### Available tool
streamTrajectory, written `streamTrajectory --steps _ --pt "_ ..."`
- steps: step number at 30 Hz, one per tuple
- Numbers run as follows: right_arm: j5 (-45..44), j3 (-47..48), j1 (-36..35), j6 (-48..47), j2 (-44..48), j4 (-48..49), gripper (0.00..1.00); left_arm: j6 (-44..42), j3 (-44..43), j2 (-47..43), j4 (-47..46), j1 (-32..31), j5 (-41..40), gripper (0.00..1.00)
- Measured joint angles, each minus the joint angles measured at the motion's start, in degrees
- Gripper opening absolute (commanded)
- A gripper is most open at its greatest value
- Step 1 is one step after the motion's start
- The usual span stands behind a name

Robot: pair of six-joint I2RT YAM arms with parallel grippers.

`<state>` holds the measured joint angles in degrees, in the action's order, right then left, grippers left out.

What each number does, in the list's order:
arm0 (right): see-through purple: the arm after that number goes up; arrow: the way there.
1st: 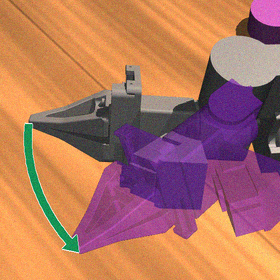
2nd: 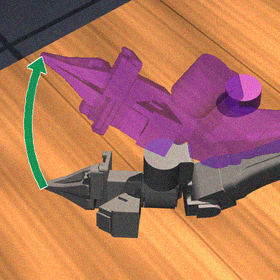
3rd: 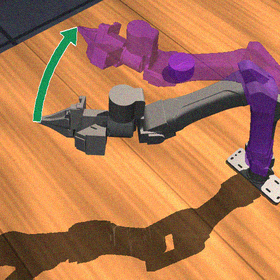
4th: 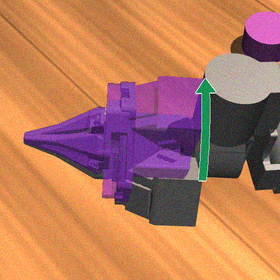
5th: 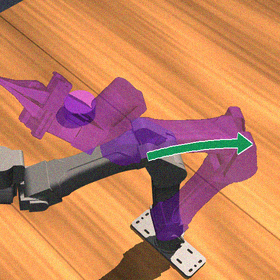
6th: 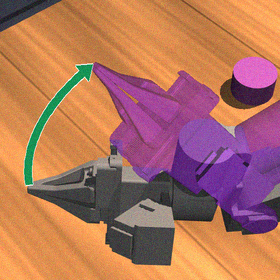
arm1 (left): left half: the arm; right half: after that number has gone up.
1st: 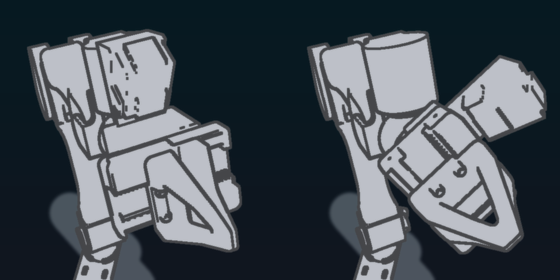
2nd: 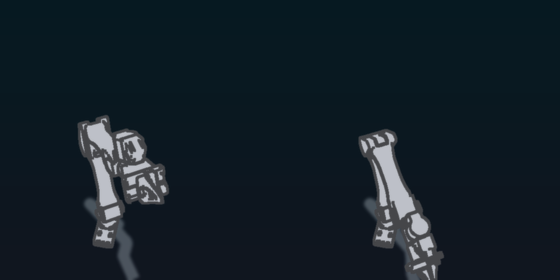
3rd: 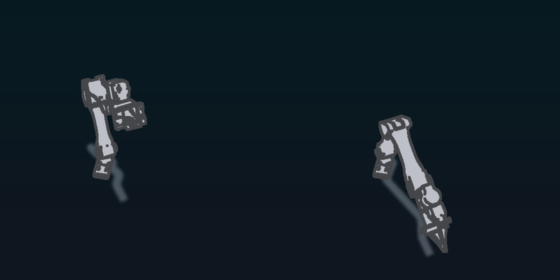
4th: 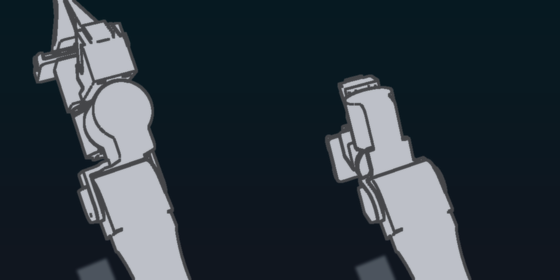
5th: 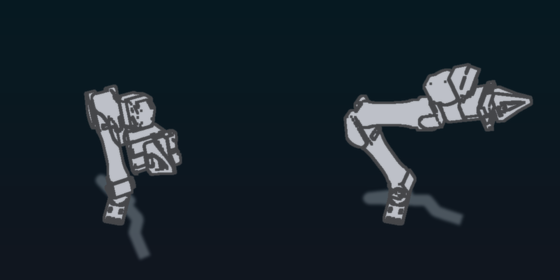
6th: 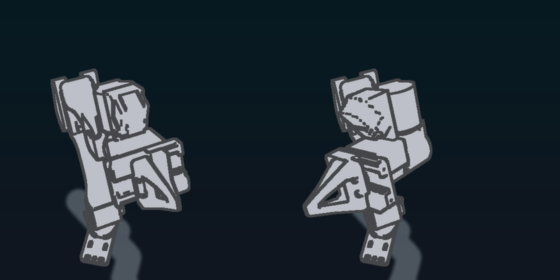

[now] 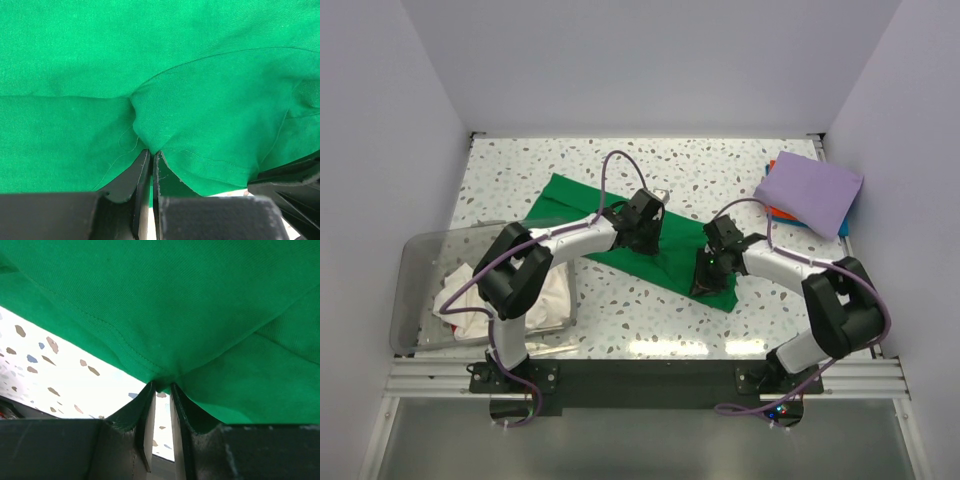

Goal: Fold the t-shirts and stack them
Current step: Fold the tshirt

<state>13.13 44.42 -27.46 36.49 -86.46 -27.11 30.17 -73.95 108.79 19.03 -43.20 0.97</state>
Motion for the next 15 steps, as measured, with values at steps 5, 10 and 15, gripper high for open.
streamTrajectory --steps 5,10,15 --pt "-0.13 0.59 -0.39 -0.02 -1.44 0.22 0.14 0.00 0.00 0.00 0.00 0.00 0.00 0.06" --pt "-0.37 1.31 -0.79 -0.07 -1.68 0.13 0.08 0.00 0.00 0.00 0.00 0.00 0.00 0.06" --pt "-1.20 1.86 -1.03 -0.09 -0.90 -0.50 0.00 0.00 0.00 0.00 0.02 0.00 0.00 0.05"
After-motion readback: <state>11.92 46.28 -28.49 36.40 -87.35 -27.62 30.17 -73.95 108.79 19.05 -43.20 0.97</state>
